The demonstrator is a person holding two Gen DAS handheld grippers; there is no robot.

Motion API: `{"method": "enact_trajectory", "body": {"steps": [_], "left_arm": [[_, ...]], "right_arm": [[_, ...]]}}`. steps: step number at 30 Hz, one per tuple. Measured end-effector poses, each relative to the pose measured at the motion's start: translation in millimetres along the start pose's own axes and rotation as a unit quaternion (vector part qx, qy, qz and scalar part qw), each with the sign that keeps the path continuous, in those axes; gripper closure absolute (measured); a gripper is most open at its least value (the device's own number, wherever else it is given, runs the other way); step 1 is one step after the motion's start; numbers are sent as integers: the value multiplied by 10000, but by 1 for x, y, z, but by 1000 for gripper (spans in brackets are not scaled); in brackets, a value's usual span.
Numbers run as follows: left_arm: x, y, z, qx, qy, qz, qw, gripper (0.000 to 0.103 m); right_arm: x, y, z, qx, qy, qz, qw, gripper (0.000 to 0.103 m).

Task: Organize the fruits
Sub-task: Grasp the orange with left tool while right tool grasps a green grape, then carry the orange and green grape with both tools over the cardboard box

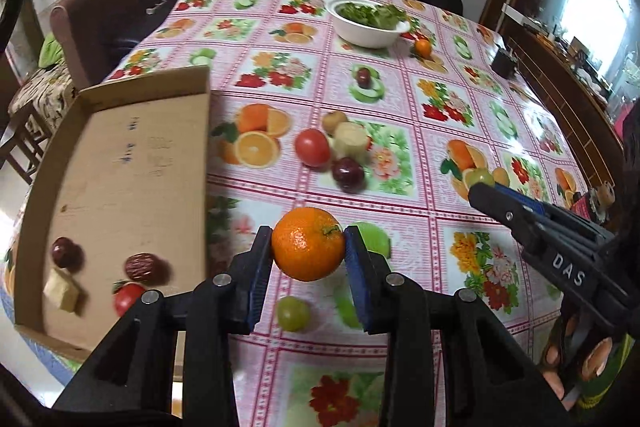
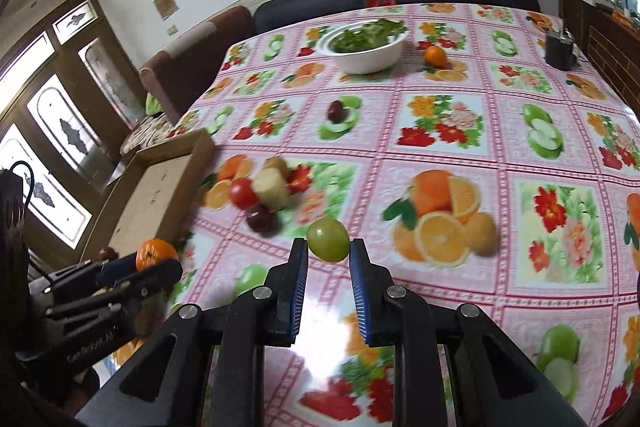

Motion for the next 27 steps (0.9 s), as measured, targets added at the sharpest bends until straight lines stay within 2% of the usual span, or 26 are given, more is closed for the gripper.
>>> {"method": "enact_trajectory", "body": {"steps": [13, 27], "left_arm": [[36, 7, 9, -109, -139, 326, 9993, 70], [59, 10, 14, -166, -95, 504, 9985, 70]], "right_arm": [[44, 4, -1, 66, -96, 399, 9991, 81], [78, 3, -9, 173, -152, 709, 9972, 81]]}}
Point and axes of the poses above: each gripper's, at about its wrist camera, not at the fingertips, and z roughly against the way its jaws point, x to its left, y to its underside, the point moved 1 cm from there along -z, roughly the way its jaws point, and after that the axes turned 15 degrees about x, right-handed, at the moved point
